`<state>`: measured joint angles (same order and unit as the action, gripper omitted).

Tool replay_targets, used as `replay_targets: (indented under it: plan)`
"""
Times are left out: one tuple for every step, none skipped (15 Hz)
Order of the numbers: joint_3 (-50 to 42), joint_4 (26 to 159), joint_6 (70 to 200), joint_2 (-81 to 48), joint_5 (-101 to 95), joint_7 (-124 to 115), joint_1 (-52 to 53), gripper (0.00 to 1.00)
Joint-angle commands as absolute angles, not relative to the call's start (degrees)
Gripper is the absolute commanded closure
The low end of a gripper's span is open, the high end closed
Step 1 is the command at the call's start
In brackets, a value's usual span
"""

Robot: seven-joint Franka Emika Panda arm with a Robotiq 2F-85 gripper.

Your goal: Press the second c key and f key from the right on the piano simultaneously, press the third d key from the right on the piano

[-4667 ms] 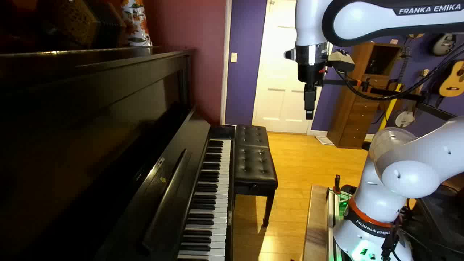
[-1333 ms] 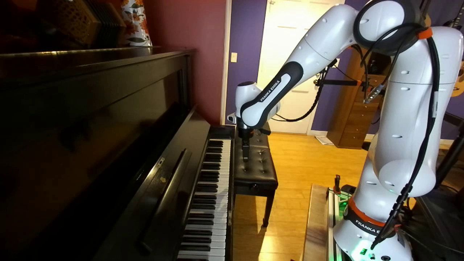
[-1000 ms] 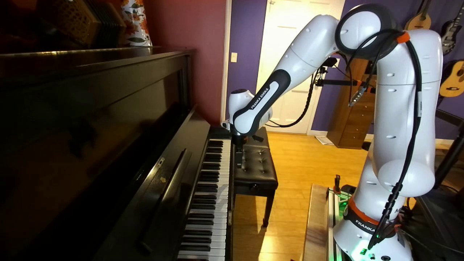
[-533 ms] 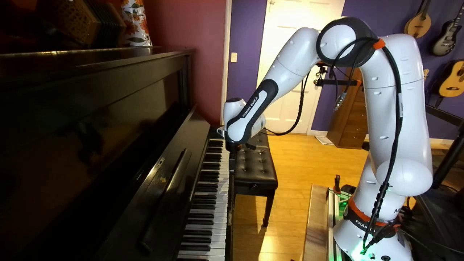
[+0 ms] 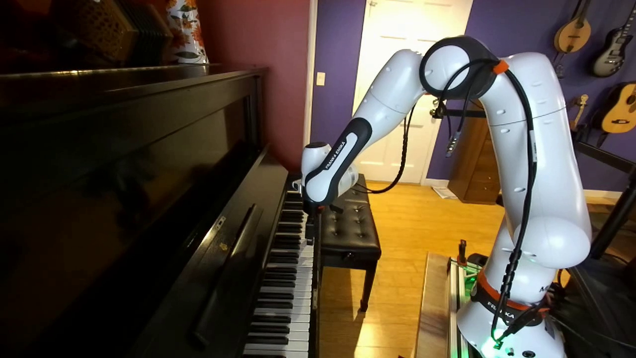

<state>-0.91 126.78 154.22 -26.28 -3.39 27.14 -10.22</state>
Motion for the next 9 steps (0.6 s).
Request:
replay_targets:
  plan:
    - [0.44, 125.19, 156.88, -28.92, -2.99, 26.20, -11.56, 0.00]
    - [0.81, 125.11, 157.64, -29.26, -3.07, 26.64, -11.83, 0.00]
    - [0.98, 125.08, 158.68, -29.63, -3.40, 26.98, -11.92, 0.00]
    - [1.39, 124.98, 159.17, -30.05, -3.32, 27.29, -12.19, 0.00]
    - [1.63, 124.79, 159.61, -30.52, -3.37, 27.30, -12.36, 0.00]
    - [1.94, 124.80, 160.33, -30.84, -3.36, 27.36, -12.59, 0.00]
    - [1.88, 124.71, 160.77, -31.21, -3.83, 27.42, -12.57, 0.00]
    - [1.32, 124.69, 161.65, -31.59, -4.89, 27.25, -12.16, 0.00]
    - [1.32, 124.61, 162.12, -31.86, -5.25, 27.32, -12.26, 0.00]
